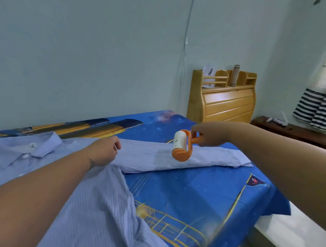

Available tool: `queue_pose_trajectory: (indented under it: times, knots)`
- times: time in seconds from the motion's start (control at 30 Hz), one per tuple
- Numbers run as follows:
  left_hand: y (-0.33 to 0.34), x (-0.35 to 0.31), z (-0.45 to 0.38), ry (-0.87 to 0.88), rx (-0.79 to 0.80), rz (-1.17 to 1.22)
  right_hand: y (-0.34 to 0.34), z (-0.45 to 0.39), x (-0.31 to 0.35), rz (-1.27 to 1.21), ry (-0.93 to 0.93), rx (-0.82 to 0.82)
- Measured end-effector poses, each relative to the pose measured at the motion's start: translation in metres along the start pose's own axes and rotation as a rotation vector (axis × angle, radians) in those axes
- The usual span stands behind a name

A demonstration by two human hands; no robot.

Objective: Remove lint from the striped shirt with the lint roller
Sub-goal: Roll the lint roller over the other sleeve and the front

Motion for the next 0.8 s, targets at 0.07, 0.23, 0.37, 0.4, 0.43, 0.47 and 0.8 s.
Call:
queue_pose_trajectory:
  times: [0.07,0.23,0.37,0.4,0.43,0.47,0.8]
  knots:
    - [-0.012,0.020,0.007,-0.037,-0.001,-0.030,0.002,-0.007,0.037,-0.032,-0.071,-0.003]
    - [-0.026,0.052,0.023,-0.126,-0.036,-0.014,-0.002,-0.017,0.118,-0.149,-0.183,0.020]
    - [-0.028,0.070,0.034,-0.199,-0.048,0.060,0.001,-0.021,0.170,-0.154,-0.279,0.022]
    - [-0.029,0.073,0.036,-0.220,-0.075,0.098,0.002,-0.021,0.180,-0.154,-0.296,0.020]
    - [-0.030,0.075,0.038,-0.242,-0.095,0.147,0.003,-0.021,0.189,-0.158,-0.313,0.016]
    - [-0.030,0.077,0.040,-0.249,-0.105,0.180,0.005,-0.020,0.197,-0.164,-0.333,0.009]
    - [-0.018,0.078,0.053,0.020,-0.042,-0.071,0.016,0.007,0.187,-0.202,-0.380,0.043]
Point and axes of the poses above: each hand's wrist, its own z-axis away from the middle knuckle, its own y-axis out of the palm, x = y × z, the point moved 2 cm from there along -z, towards the middle knuckle, and after that the axes turned 15 degrees about -x, right-handed, at the moved point
